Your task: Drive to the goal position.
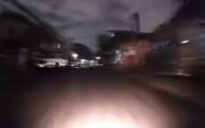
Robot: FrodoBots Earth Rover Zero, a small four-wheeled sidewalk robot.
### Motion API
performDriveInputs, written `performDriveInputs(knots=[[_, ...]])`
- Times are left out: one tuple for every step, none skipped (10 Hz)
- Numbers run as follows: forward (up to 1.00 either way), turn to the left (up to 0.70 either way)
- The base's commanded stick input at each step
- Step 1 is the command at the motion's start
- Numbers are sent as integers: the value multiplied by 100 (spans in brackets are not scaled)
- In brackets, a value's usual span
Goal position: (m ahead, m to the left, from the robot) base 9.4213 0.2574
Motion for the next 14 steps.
performDriveInputs(knots=[[100,10],[100,27],[100,27],[100,7],[100,0],[100,0],[100,0],[100,0],[100,0],[100,0],[100,0],[100,0],[100,0],[100,0]])
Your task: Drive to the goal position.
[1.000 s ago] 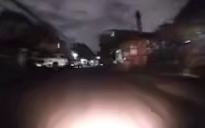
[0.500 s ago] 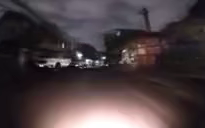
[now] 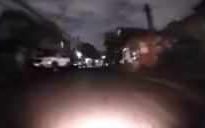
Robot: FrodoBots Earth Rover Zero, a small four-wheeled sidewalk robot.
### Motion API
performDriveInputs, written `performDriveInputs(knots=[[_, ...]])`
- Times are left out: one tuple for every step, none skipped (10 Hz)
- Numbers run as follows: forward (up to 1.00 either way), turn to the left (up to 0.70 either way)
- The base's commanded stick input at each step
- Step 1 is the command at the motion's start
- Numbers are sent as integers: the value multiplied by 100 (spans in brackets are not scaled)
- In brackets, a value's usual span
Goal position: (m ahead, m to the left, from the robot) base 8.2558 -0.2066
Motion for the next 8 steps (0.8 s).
performDriveInputs(knots=[[100,0],[100,0],[100,0],[100,0],[100,0],[100,0],[100,0],[100,0]])
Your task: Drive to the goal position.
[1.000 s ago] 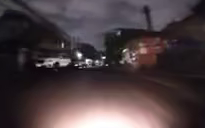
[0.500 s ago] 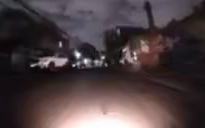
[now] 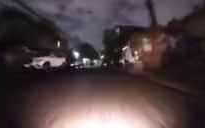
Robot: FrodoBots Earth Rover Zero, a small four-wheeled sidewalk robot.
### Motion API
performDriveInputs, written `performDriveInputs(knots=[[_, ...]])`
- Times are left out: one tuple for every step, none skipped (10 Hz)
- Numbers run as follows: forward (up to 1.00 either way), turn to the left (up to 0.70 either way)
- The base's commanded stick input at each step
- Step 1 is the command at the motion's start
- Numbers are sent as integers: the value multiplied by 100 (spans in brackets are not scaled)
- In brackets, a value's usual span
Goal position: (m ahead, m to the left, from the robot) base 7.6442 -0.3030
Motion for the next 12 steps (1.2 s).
performDriveInputs(knots=[[100,0],[100,0],[100,0],[100,0],[100,0],[100,0],[100,0],[100,0],[100,0],[100,0],[100,0],[100,0]])
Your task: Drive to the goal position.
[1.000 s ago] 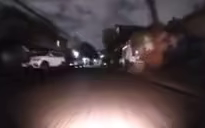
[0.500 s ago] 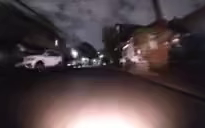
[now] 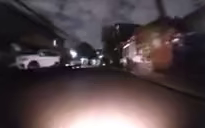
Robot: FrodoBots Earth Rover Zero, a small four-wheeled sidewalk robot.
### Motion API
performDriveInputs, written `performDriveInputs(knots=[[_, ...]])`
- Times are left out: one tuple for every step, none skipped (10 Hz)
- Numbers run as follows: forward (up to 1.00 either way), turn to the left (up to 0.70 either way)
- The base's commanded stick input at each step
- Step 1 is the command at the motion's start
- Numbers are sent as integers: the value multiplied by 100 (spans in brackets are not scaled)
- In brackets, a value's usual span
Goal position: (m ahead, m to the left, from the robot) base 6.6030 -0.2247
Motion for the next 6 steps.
performDriveInputs(knots=[[100,0],[100,0],[100,5],[100,27],[100,27],[100,9]])
